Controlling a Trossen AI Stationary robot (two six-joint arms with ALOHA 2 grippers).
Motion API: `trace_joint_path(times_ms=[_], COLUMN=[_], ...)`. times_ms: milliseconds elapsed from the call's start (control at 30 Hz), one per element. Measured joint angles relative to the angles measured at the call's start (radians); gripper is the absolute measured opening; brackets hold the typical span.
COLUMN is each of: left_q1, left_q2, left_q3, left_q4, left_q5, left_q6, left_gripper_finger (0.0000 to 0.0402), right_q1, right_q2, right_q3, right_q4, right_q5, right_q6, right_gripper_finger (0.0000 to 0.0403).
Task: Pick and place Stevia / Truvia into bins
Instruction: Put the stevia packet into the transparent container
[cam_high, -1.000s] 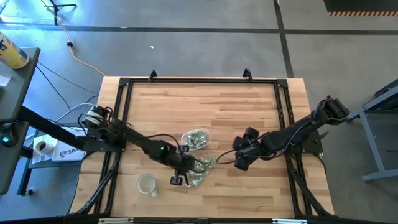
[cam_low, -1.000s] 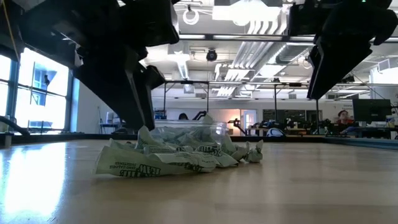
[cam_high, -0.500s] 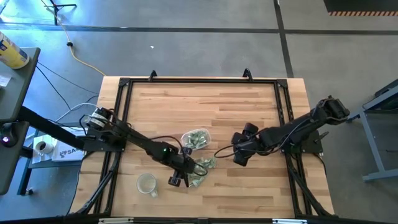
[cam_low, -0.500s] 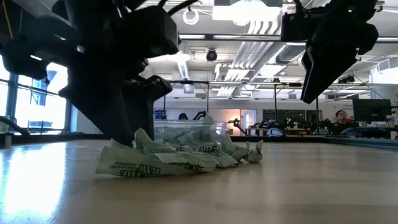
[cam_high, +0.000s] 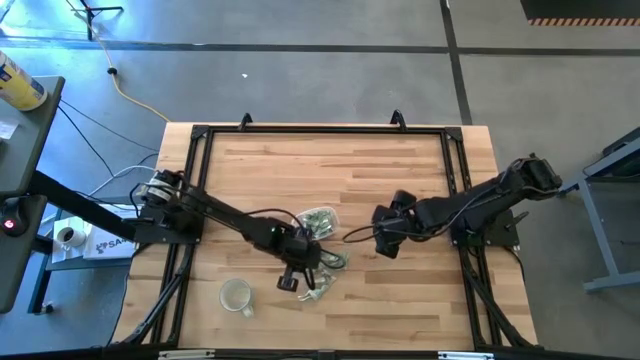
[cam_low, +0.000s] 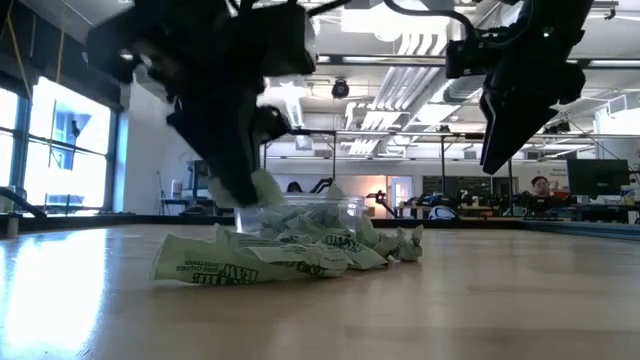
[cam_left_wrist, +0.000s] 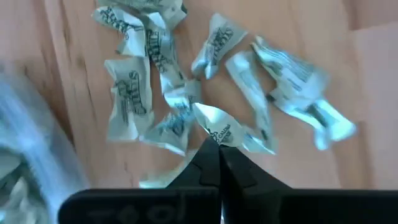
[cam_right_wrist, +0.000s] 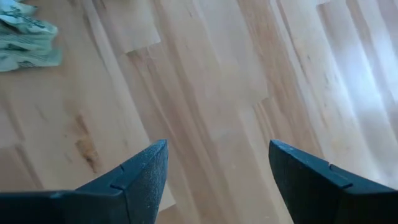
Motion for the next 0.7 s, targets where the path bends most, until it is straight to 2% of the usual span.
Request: trace_joint_path(times_ms=[100, 233, 333, 400, 533, 700], left_q1=[0.007, 0.045, 0.120, 0.181, 0.268, 0.272], left_q2=[-0.008, -0.030, -0.047, -0.043, -0.016, -0.009], left_q3=[0.073, 0.127, 0.127, 0.126, 0.123, 0.125], left_q4=[-0.092, -0.196, -0.210, -0.219, -0.223, -0.245], left_q5=[-0.006, -0.109, -0.174, -0.177, -0.116, -0.055], left_q6=[-0.016, 0.002, -0.012, -0.035, -0.075, -0.130], left_gripper_finger=[0.0034, 0.0022, 0.0022, 0.0025, 0.0073, 0.0154], right_q1=[-0.024, -0.067, -0.100, -0.118, -0.141, -0.157], right_q2=[0.000, 0.000, 0.001, 0.001, 0.001, 0.001], right_q3=[0.000, 0.000, 0.001, 0.001, 0.001, 0.001], right_q4=[0.004, 0.024, 0.043, 0.049, 0.066, 0.112], right_q5=[0.003, 0.002, -0.009, -0.016, -0.019, -0.069], right_q6=[-0.046, -0.119, -0.163, -0.184, -0.234, -0.302], right_gripper_finger=[0.0268, 0.0268, 0.0268, 0.0268, 0.0268, 0.0268])
